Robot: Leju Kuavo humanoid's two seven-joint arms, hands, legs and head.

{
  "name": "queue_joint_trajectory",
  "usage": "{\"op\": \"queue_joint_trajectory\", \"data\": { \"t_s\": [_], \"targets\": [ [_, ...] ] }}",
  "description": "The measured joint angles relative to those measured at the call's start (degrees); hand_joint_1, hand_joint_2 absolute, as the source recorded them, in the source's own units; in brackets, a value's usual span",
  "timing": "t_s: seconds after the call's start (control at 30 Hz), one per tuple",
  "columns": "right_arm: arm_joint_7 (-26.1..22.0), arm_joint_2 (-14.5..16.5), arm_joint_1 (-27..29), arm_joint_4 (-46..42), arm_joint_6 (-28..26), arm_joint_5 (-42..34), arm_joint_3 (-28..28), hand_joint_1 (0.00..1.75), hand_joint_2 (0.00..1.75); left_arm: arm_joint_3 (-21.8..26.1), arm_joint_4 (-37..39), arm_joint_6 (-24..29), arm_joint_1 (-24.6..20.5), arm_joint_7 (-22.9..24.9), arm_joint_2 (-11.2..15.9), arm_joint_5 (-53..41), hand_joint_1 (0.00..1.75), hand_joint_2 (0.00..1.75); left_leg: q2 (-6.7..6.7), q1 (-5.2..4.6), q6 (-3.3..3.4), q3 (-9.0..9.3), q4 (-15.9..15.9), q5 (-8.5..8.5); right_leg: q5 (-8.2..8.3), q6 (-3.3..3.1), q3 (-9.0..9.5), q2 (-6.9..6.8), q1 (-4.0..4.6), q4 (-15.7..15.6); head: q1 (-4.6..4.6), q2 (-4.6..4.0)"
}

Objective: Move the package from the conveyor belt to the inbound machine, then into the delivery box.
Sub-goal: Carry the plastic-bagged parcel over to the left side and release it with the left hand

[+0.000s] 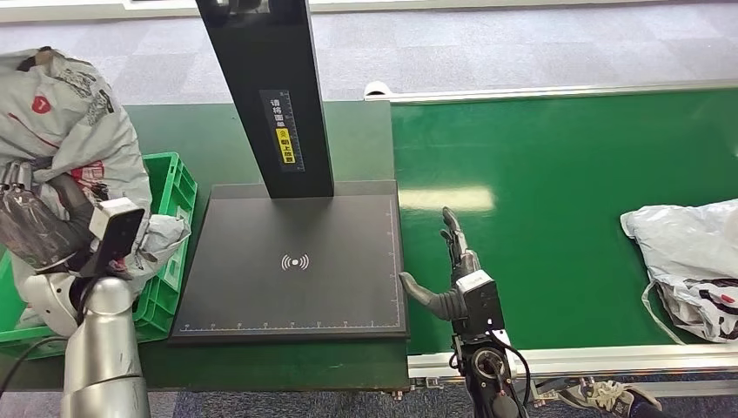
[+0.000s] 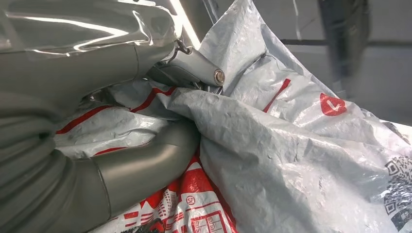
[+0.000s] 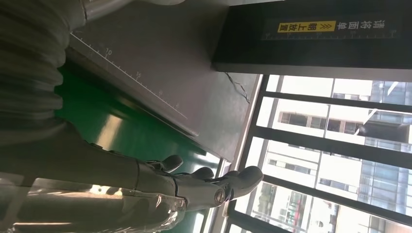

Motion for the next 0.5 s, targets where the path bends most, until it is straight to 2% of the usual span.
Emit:
{"op": "queue_joint_trajectory", "data": {
  "t_s": [0.1,0.2,0.27,0.37,0.5],
  "targets": [
    [0.0,0.0,-0.1,0.3,0.1,0.0,0.5,0.0,1.75,1.3,3.6,-0.1,-3.0,9.9,3.1,-8.0,1.75,1.75,0.0,0.0,0.0,0.0,0.0,0.0,0.0,0.0,0.0,0.0,0.0,0.0,-0.01,0.0],
    [0.2,0.1,-0.4,0.6,0.6,0.2,1.1,0.0,1.75,0.0,9.9,-2.4,-6.3,25.5,7.6,-19.8,1.75,1.75,0.01,0.0,-0.02,0.01,0.0,0.01,0.01,-0.01,-0.02,0.0,0.0,0.0,-0.01,0.0],
    [0.3,0.1,-0.7,0.9,0.9,0.4,1.3,0.0,1.75,-1.8,15.2,-5.7,-8.9,34.0,11.1,-25.1,1.75,1.75,0.02,0.01,-0.04,0.01,0.0,0.03,0.02,-0.03,-0.03,0.0,0.02,0.0,-0.01,0.0],
    [0.6,0.2,-1.0,1.3,1.0,0.6,1.4,0.0,1.75,-4.2,23.5,-12.1,-12.8,40.4,15.4,-27.7,1.75,1.75,0.03,0.03,-0.07,0.01,0.0,0.05,0.04,-0.06,-0.04,0.01,0.06,0.0,-0.01,0.0],
    [1.2,0.3,-1.9,2.1,1.3,0.8,1.5,0.0,1.75,-5.8,35.5,-28.5,-19.0,46.4,19.3,-28.4,1.75,1.75,0.03,0.03,-0.09,-0.01,0.0,0.06,0.05,-0.07,-0.04,0.02,0.06,0.0,0.0,0.0]
  ]
}}
